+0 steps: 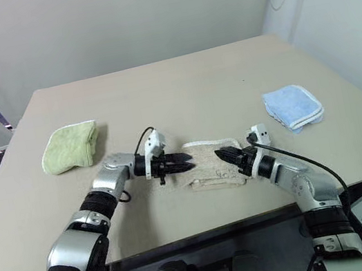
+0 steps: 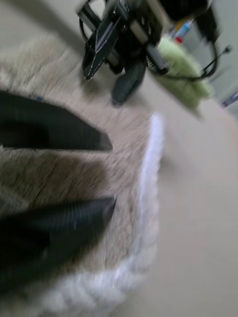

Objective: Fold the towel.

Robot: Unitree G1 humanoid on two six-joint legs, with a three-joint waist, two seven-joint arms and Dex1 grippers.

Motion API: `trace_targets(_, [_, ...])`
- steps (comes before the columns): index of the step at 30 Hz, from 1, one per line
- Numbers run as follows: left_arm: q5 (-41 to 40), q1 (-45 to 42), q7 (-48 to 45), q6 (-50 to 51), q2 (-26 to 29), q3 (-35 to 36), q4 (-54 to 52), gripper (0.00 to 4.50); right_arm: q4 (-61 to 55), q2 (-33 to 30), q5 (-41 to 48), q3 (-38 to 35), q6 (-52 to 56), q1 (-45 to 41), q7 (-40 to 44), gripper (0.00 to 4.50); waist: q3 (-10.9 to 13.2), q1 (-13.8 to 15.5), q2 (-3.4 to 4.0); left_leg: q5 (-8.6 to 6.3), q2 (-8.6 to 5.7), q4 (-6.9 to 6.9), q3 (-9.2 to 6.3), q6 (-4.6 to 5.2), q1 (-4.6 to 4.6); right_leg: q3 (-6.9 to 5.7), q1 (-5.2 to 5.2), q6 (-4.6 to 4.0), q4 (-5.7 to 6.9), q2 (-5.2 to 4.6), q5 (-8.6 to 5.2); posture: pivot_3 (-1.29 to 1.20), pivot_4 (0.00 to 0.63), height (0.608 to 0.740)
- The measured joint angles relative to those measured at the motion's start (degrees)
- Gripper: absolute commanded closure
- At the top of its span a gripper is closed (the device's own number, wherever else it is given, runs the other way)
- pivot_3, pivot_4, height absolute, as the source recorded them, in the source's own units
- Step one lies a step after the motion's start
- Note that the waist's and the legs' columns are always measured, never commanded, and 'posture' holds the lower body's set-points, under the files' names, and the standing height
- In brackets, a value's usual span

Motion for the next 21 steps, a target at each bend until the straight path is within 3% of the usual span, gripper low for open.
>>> trace_targets(6, [-4.4, 0.1, -1.0, 16.1, 6.2, 3.6, -4.3, 0.00, -8.8, -2.7, 4.8, -3.0, 4.6, 1.8, -0.4, 0.05, 0.0, 0.2, 0.00, -0.01, 0.00, -0.08, -0.04, -0.01, 0.01, -0.01, -0.11, 0.00, -0.06, -0.01, -0.05, 0.00, 0.000, 0.740])
trace_targets(12, [-6.2, 3.2, 1.6, 27.4, 7.4, 4.5, -10.2, 0.00, -7.8, -6.4, 7.3, -4.5, 13.0, 1.9, -2.9, 0.05, 0.1, 0.2, 0.04, -0.02, -0.06, -0.05, 0.00, -0.02, -0.01, 0.01, 0.02, -0.20, -0.29, -0.16, -0.15, 0.00, 0.000, 0.740])
trace_targets(21, [-7.2, 6.4, 7.3, 42.2, 7.2, 1.4, -19.0, 0.00, 3.5, -13.2, 18.3, -16.1, 30.7, -3.2, -3.2, 0.05, 0.1, 0.2, 0.06, -0.01, -0.02, -0.11, -0.03, -0.01, -0.25, -0.01, -0.06, -0.20, -0.27, -0.17, -0.13, 0.00, 0.000, 0.740])
